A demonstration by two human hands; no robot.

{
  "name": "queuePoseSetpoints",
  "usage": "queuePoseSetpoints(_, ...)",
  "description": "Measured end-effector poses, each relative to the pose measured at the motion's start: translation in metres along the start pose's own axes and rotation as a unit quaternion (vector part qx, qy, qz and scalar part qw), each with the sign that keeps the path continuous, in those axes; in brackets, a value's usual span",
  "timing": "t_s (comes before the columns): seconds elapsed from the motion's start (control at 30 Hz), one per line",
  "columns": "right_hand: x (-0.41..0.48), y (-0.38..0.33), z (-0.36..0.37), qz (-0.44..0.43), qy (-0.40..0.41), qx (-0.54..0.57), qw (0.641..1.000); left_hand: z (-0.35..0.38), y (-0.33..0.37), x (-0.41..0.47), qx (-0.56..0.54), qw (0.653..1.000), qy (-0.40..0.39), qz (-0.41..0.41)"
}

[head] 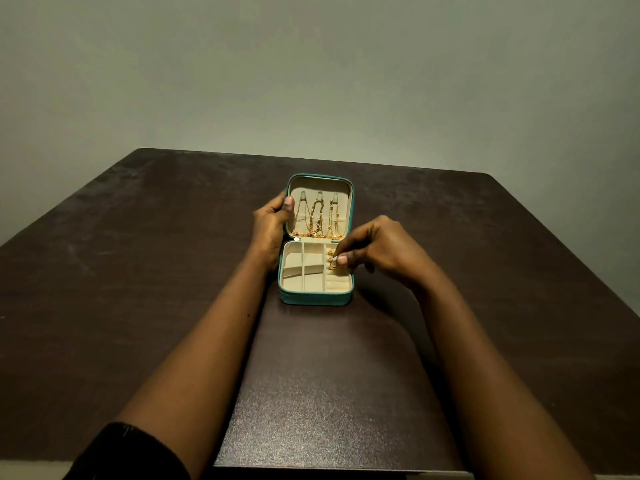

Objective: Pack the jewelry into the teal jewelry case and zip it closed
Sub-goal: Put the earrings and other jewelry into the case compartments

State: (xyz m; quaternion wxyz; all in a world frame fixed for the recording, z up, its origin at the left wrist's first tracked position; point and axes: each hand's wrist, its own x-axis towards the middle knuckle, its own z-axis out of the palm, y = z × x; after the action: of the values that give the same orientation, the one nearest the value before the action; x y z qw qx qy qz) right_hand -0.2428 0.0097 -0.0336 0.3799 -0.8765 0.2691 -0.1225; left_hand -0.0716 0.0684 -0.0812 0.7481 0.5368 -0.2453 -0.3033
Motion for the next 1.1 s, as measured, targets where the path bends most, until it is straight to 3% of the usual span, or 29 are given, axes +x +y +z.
queuePoseSetpoints(0.23, 0.0, -0.005, 0.004, 0.058, 0.005, -0.037, 0.998, 0.0, -0.001, 0.001, 0.006, 1.0, 0.004, 0.01)
queuePoseSetpoints(0.67, -0.001, -0.01, 0.015, 0.174, 0.013, 0.084, 0.981, -0.001, -0.002, 0.002, -0.002, 1.0, 0.005, 0.005)
queuePoseSetpoints(1.1, -0.003, -0.008, 0.012, 0.165, 0.001, 0.133, 0.977, -0.001, -0.002, 0.001, 0.015, 1.0, 0.006, 0.01)
